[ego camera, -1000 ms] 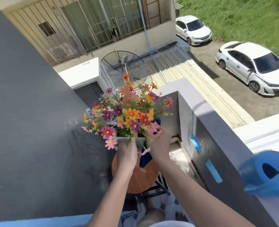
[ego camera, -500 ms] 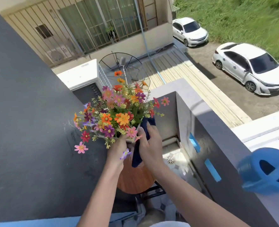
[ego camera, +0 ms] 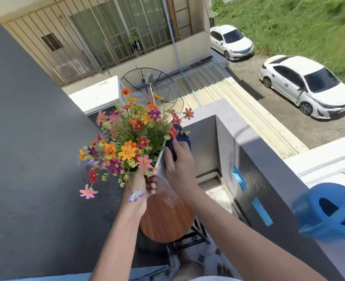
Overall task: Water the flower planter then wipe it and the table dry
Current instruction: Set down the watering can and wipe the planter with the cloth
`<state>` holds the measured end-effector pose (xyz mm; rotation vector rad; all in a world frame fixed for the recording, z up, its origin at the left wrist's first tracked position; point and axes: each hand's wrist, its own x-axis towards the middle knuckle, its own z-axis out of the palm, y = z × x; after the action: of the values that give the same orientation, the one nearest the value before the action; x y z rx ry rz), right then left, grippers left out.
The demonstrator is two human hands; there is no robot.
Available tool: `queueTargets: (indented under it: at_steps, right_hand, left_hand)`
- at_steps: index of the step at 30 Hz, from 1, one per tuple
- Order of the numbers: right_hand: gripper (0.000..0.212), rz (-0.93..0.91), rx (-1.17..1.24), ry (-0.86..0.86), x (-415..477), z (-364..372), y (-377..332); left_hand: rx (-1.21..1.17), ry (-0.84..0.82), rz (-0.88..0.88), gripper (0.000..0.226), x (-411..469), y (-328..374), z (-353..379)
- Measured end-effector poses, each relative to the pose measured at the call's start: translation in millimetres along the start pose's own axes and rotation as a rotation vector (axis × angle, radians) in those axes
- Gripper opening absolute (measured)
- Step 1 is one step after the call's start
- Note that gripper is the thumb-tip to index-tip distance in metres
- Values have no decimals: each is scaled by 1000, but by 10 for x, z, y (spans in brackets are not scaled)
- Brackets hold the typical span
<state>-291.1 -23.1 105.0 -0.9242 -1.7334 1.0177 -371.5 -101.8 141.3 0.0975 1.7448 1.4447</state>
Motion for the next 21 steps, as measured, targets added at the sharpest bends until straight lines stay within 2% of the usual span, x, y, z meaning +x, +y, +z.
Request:
queueTargets:
  at_steps: [5,7,9,11,15,18,21]
  right_hand:
    - [37,-110,9,-164,-582,8,38]
    - [38,-39,-19,-133,-612,33,185]
    - [33,88,-2,-106,-559,65,294]
    - [25,119,41,-81,-511,67,267]
    - [28,-16,111,-34,-405,32,-99]
    - [33,-63,127,23,-234,22,-269]
    - [24,-53,96,85,28,4,-231]
  left_hand:
    - [-56,69,71,38,17,60,-113]
    - [-79,45,78,38,-12,69,-150]
    - [-84,-5,70,53,-31,79,-162]
    - [-72,-46,14,65,-56,94,-139]
    - [11,27,92,41,-92,48,-62]
    - [11,21,110,34,-124,4,-57]
    - [-7,1,86,36,-119,22,-114]
